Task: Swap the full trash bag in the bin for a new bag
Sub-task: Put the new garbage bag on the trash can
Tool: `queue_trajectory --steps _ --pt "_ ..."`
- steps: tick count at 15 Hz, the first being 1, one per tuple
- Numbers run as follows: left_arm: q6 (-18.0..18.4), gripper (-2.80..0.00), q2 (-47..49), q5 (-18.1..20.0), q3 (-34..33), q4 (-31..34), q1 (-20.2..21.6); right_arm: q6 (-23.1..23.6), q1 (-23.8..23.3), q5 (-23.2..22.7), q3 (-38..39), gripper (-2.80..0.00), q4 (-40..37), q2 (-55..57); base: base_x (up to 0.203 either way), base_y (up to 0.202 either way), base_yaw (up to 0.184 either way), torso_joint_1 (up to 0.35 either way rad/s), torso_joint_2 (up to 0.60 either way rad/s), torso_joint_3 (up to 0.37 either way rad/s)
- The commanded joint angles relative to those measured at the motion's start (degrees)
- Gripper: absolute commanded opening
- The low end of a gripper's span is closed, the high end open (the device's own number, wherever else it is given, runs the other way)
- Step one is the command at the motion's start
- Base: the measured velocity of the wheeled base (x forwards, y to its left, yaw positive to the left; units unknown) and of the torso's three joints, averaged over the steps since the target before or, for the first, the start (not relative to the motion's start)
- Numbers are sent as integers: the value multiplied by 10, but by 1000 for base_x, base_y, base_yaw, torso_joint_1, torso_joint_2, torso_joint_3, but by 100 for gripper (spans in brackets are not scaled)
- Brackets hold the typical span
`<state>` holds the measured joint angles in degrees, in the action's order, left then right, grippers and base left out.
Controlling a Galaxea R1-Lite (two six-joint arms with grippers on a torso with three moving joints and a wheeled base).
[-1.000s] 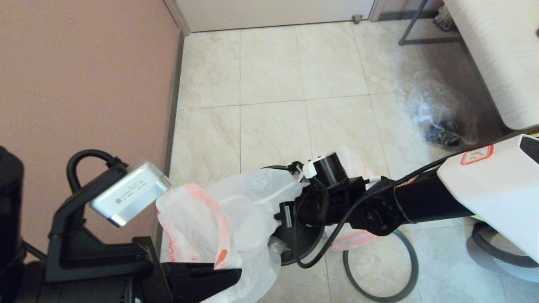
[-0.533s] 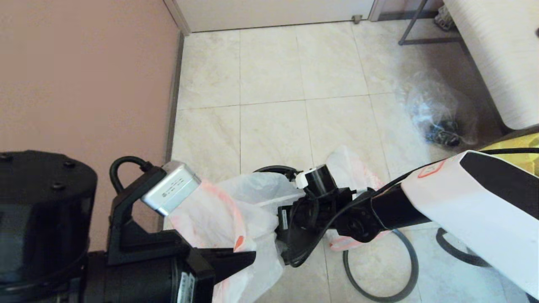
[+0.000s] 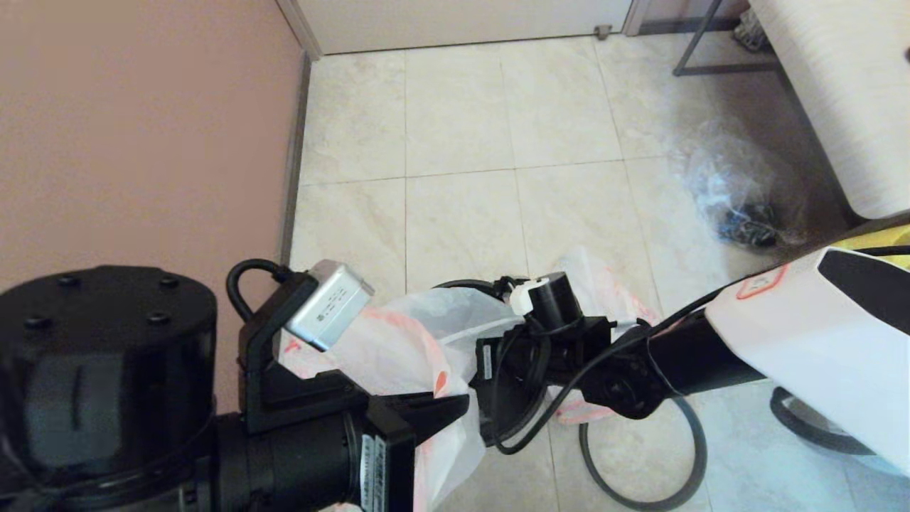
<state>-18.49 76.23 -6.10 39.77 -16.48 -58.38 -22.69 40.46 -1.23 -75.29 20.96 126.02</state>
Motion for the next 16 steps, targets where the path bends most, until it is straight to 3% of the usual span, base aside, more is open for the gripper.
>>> queue_trajectory --steps 1,3,5,9,12,16 --pt "-1 -280 36 -11 -2 -14 2 -1 -1 -2 58 -280 4 -68 0 0 0 0 0 0" --pt "-2 -280 67 -17 -2 -30 9 1 -2 -19 131 -280 10 -116 0 0 0 0 0 0" --pt "-3 -280 87 -17 -1 -54 15 35 -1 -25 206 -280 43 -141 0 0 0 0 0 0" --pt "-1 -280 132 -17 7 -65 12 98 -3 -29 335 -280 304 -154 0 0 0 0 0 0" --pt "-2 -280 119 -5 5 -80 9 100 -7 -29 338 -280 295 -164 0 0 0 0 0 0" --pt "-1 -280 123 -8 8 -81 8 101 -9 -30 338 -280 227 -213 0 0 0 0 0 0"
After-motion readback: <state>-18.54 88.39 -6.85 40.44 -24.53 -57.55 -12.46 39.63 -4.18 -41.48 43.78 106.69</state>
